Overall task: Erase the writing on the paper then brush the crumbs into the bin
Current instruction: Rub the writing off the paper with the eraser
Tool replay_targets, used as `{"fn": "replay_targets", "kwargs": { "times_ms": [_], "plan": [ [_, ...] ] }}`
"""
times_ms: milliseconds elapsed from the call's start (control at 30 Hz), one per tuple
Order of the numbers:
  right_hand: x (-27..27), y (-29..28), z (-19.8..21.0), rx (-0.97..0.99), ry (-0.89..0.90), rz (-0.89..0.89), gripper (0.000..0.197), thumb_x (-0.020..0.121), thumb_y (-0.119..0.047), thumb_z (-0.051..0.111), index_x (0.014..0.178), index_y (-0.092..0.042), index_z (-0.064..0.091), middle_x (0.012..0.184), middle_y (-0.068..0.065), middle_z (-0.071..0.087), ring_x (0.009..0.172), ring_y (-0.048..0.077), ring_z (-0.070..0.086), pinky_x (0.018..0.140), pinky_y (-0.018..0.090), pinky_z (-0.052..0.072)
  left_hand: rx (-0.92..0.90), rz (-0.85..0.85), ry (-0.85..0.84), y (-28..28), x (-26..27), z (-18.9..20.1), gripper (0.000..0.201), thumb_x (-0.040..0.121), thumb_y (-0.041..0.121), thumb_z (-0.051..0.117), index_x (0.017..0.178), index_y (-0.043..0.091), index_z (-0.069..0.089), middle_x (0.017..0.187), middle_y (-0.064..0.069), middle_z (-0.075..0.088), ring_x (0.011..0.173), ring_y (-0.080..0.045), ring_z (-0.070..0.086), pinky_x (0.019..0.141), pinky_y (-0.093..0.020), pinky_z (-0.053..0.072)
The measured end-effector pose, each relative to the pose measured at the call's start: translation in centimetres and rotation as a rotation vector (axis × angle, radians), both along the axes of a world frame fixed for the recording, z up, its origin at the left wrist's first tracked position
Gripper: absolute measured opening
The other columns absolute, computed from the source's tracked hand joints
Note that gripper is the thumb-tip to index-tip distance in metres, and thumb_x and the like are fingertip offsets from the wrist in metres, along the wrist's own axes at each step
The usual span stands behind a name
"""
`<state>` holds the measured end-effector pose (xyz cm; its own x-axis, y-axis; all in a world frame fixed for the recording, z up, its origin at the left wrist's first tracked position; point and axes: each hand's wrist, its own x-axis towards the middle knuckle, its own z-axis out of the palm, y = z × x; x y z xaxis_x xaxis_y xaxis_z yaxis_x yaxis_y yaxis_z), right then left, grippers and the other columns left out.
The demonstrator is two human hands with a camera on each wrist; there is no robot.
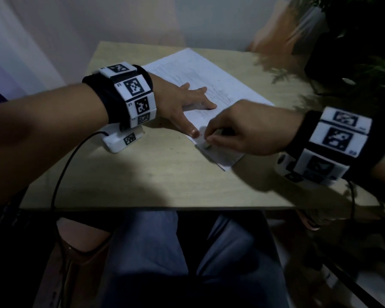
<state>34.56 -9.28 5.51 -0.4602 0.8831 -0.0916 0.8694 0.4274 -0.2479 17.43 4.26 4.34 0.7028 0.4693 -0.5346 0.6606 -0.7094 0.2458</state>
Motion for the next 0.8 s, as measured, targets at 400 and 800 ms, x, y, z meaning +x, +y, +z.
{"fn": "replay_targets", "kwargs": {
  "times_ms": [400,800],
  "plan": [
    [3.0,-3.2,0.3,-0.196,0.126,-0.082,0.035,0.089,-0.052,0.053,0.112,-0.034,0.072,0.095,-0.026,0.071,0.087,-0.010,0.062,0.077,0.013,0.044,0.024,-0.026,0.010,0.2,0.0,-0.1,0.089,0.083,0.069,0.064,0.154,0.061,0.012,0.166,0.024,-0.017,0.155,-0.012,-0.017,0.126,-0.049,0.000],
    [3.3,-2.4,-0.8,-0.009,0.087,-0.108,0.030,0.090,-0.042,0.063,0.110,-0.021,0.067,0.096,-0.010,0.061,0.079,0.004,0.055,0.075,0.030,0.046,0.048,-0.050,-0.120,0.0,0.1,0.0,0.078,0.087,0.055,0.073,0.152,0.049,0.031,0.170,0.017,-0.004,0.156,-0.008,-0.005,0.127,-0.043,0.009]
  ]
}}
